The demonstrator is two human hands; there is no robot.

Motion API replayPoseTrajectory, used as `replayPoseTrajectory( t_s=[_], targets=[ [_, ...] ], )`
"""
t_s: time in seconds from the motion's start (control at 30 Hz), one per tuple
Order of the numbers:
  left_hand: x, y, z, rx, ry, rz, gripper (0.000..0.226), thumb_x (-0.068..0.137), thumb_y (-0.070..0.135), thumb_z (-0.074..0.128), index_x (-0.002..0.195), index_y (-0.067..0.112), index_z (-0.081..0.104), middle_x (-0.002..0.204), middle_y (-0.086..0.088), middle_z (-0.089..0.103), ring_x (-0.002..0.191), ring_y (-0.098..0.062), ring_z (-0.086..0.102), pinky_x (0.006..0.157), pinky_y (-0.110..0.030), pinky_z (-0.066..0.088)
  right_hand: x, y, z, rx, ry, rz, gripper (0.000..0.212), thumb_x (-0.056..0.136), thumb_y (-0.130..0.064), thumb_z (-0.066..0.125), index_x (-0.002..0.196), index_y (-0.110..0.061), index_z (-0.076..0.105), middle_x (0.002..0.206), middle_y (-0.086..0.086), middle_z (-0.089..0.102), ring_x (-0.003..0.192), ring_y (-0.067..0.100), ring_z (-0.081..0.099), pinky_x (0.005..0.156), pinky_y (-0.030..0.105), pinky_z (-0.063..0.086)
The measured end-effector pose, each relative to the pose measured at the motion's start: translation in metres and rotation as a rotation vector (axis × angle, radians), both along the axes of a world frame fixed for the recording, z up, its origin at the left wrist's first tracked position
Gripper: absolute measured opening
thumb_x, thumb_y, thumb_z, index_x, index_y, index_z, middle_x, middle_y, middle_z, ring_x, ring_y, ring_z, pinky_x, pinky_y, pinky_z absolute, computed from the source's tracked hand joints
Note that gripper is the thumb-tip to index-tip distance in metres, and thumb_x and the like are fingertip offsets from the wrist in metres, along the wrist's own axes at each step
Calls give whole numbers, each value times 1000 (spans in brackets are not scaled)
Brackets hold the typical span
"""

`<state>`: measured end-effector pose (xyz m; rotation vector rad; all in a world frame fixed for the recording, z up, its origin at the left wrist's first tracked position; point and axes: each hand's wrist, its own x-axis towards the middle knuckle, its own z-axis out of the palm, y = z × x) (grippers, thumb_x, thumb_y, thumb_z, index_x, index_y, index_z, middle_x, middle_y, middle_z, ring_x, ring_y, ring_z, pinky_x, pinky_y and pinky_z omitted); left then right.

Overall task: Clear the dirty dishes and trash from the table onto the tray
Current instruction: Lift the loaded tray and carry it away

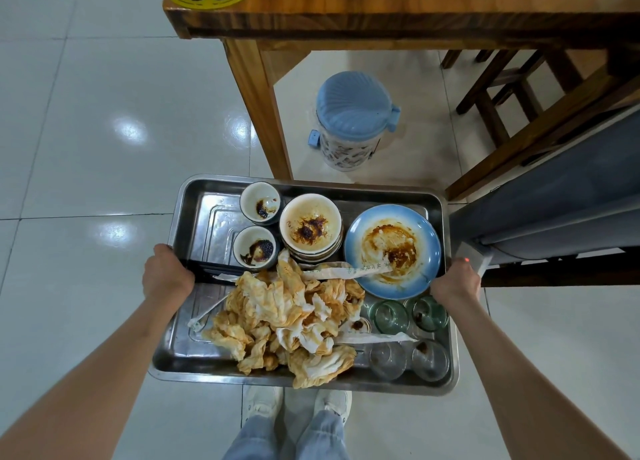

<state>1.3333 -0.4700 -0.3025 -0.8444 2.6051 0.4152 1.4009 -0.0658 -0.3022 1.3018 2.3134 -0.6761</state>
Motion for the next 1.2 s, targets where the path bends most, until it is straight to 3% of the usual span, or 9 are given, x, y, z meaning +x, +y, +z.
replayPoseTrajectory(
  t_s=[0.07, 0.2, 0.5, 0.77, 0.93, 1.2],
  targets=[
    [1, 1, -1, 1, 1, 19, 34, 82, -5, 57, 113, -3, 42, 106, -30, 56, 96, -46, 54, 78, -48, 45, 0, 0, -1, -5, 1, 0, 36, 79, 6, 60, 112, 3, 48, 104, 23, 55, 90, 34, 51, 65, 34, 41],
    [4, 1, -4, -3, -1, 27, 32, 85, -5, 51, 113, 2, 37, 102, -30, 56, 90, -45, 55, 69, -44, 40, 1, 1, -3, 5, 1, 21, 42, 79, 5, 60, 118, 2, 46, 111, 24, 55, 105, 40, 52, 68, 32, 37],
    [-1, 0, -2, -3, 12, 27, 29, 86, -3, 52, 112, 1, 39, 105, -31, 56, 95, -47, 55, 78, -49, 42, 0, 3, -4, -2, 3, 17, 46, 79, 4, 62, 122, 1, 47, 112, 24, 56, 108, 39, 50, 76, 37, 44],
    [1, 3, 2, 11, 27, 72, 30, 84, -6, 51, 112, 0, 41, 108, -33, 54, 100, -48, 52, 80, -48, 41, 2, 7, 1, -12, -10, 12, 37, 78, 5, 57, 114, 1, 50, 108, 25, 58, 105, 39, 51, 72, 36, 42],
    [9, 5, -3, 35, 60, 86, 29, 84, -5, 52, 111, 0, 41, 105, -33, 55, 96, -48, 53, 72, -46, 40, 13, 10, -4, -2, -7, 22, 46, 79, 4, 57, 124, -2, 47, 113, 25, 57, 109, 40, 51, 79, 38, 45],
    [15, 9, 3, 44, 123, 115, 29, 84, -7, 49, 111, 0, 43, 103, -31, 56, 95, -47, 53, 68, -42, 35, 20, 15, 5, 17, 11, 30, 48, 78, 3, 59, 124, 0, 47, 111, 22, 59, 107, 38, 53, 75, 34, 43]
  ],
)
